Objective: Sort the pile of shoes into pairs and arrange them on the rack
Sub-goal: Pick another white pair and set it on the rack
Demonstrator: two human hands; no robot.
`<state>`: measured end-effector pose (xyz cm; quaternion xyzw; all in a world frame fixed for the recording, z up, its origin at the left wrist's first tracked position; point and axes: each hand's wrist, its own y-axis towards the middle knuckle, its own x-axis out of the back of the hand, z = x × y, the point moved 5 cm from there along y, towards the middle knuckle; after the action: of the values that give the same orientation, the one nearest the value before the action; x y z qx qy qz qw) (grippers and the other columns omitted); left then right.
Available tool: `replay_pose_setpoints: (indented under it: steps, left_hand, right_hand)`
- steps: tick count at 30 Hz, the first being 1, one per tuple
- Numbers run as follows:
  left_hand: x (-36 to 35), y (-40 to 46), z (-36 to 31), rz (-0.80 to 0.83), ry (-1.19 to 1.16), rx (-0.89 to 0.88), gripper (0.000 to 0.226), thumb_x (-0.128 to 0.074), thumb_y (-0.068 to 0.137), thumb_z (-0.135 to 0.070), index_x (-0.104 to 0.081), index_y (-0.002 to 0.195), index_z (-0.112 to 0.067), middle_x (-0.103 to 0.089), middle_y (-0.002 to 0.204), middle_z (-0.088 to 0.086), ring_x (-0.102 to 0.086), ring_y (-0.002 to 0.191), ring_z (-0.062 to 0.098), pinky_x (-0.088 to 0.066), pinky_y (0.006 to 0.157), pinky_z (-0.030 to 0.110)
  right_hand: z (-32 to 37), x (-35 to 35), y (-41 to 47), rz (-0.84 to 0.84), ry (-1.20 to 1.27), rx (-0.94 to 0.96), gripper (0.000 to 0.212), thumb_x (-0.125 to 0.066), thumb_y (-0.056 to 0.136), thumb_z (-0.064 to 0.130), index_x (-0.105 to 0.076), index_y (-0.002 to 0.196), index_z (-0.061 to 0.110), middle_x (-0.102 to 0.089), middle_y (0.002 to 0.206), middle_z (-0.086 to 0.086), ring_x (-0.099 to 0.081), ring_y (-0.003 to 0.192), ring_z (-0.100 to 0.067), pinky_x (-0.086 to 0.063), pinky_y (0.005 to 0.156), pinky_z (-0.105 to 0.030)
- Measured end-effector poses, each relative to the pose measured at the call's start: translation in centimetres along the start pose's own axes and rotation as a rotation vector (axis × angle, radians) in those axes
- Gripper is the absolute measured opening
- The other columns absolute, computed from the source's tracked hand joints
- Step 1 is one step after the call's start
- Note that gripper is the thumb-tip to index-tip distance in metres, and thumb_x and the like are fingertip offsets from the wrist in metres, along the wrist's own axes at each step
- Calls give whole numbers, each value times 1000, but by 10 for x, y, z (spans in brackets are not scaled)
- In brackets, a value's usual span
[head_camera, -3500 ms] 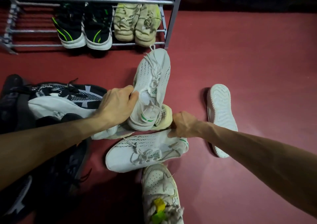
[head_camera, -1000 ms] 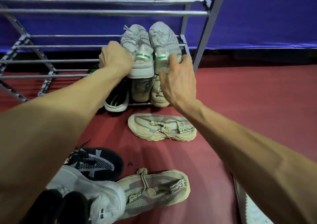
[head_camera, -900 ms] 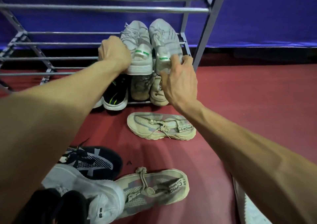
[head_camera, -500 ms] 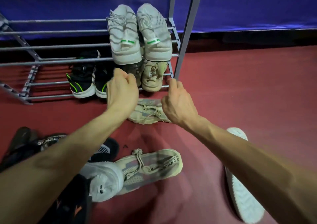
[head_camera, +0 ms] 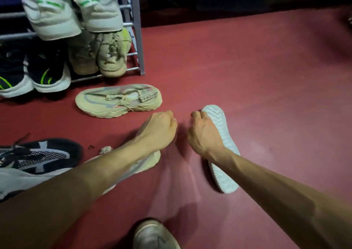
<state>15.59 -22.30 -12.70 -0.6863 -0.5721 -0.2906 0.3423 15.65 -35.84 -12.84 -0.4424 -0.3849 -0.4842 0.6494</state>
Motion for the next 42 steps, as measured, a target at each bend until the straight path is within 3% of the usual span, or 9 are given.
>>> replay_pose_setpoints:
  steps: [3,6,10,15,17,29,35,39,42]
  left_hand:
    - [-26,11,-13,85,13,10,25,-41,91,-26,-60,87,-10,-70,94,17,-62,92,39,-50,80,43]
    - [-45,17,-20,135,23,7,25,-41,90,-26,-61,89,-10,-70,93,18,-62,91,41,-50,79,43]
    - [-42,23,-13,99,67,50,25,-40,87,-24,-61,87,-10,-69,92,19,-62,90,42,-51,78,43]
    - [8,28,37,-44,166,198,30,-41,88,-22,-65,92,-5,-67,100,26,-61,96,45,-50,82,44]
    - [33,21,71,-39,173,271,28,-41,88,-20,-64,92,-5,-66,104,28,-60,99,45,-49,84,43]
    - [134,-79,168,-43,158,554,12,-45,81,-11,-56,77,-12,-69,98,20,-63,91,37,-50,77,39]
    - [173,-151,223,-114,235,738,28,-45,84,-20,-64,99,-5,-67,106,24,-61,98,43,-50,82,41]
    - [171,-197,245,35,132,827,41,-48,76,-7,-64,113,-13,-60,124,13,-57,114,33,-48,97,36]
    - [156,-207,248,103,152,773,54,-52,81,-9,-50,133,-24,-39,135,10,-50,120,32,-44,101,39]
  right_hand:
    - [-52,11,-8,-93,-133,-254,40,-54,85,21,-47,119,2,-51,119,-20,-48,109,-39,-40,89,-45]
    - [-98,-5,-10,144,156,-505,64,-62,80,37,-45,128,-1,-53,125,-20,-52,119,-36,-44,97,-46]
    - [-102,1,-5,257,343,-535,58,-75,52,52,-72,90,9,-73,89,-10,-72,84,-25,-58,70,-33]
    - [-25,16,5,159,296,-137,22,-73,68,25,-55,77,19,-63,80,-4,-57,77,-29,-43,62,-30]
    - [17,23,7,94,227,120,30,-70,69,20,-40,69,21,-52,70,-1,-49,70,-31,-31,58,-31]
    - [189,13,-17,-68,20,912,24,-50,71,24,-64,84,9,-54,83,-8,-48,79,-28,-38,67,-38]
    - [250,2,-35,-198,-42,1117,32,-52,77,13,-69,104,16,-60,98,-8,-48,82,-27,-33,68,-33]
    - [262,-35,-31,48,-138,1045,43,-65,79,-1,-62,117,18,-51,130,-12,-65,91,-35,-52,62,-36]
    - [253,-49,-24,231,-121,944,49,-54,79,-1,-65,122,20,-51,140,-7,-65,106,-33,-51,85,-35]
